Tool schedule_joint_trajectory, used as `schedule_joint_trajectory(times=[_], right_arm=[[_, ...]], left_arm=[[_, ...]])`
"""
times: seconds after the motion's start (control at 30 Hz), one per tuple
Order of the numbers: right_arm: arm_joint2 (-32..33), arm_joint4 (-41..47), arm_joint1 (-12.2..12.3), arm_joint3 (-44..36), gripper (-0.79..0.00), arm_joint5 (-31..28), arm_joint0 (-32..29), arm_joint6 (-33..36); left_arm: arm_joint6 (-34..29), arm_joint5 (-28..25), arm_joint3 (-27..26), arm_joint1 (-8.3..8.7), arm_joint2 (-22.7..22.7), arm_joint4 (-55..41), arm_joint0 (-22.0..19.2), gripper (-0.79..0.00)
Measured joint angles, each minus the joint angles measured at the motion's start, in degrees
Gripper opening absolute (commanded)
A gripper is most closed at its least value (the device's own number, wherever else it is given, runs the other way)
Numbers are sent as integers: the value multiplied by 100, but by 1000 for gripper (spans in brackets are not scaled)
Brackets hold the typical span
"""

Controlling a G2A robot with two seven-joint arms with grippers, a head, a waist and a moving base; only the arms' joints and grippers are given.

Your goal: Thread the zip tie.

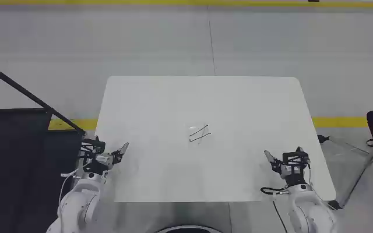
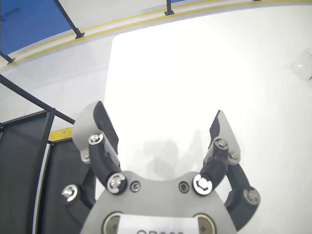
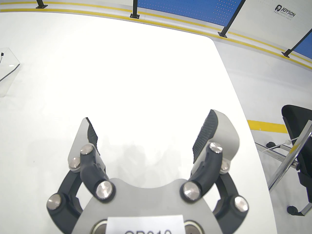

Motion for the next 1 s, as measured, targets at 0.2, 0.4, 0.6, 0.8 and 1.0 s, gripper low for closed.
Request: schedule_joint_trajectory(times=[0.2,0.4,0.6,0.8,1.0], right_arm=[[0,0,0,0,0,0,0,0],[0,0,0,0,0,0,0,0],[59,31,53,14,0,-951,165,235],[43,334,121,168,0,-2272,618,796],[-137,691,151,310,0,-3051,1108,1351]], left_arm=[[0,0,0,0,0,0,0,-1],[0,0,0,0,0,0,0,0],[-17,-440,-8,3,-132,-416,-26,0],[-70,-1454,59,26,-422,-1479,-68,0],[-167,-1963,73,48,-513,-1771,-179,0]])
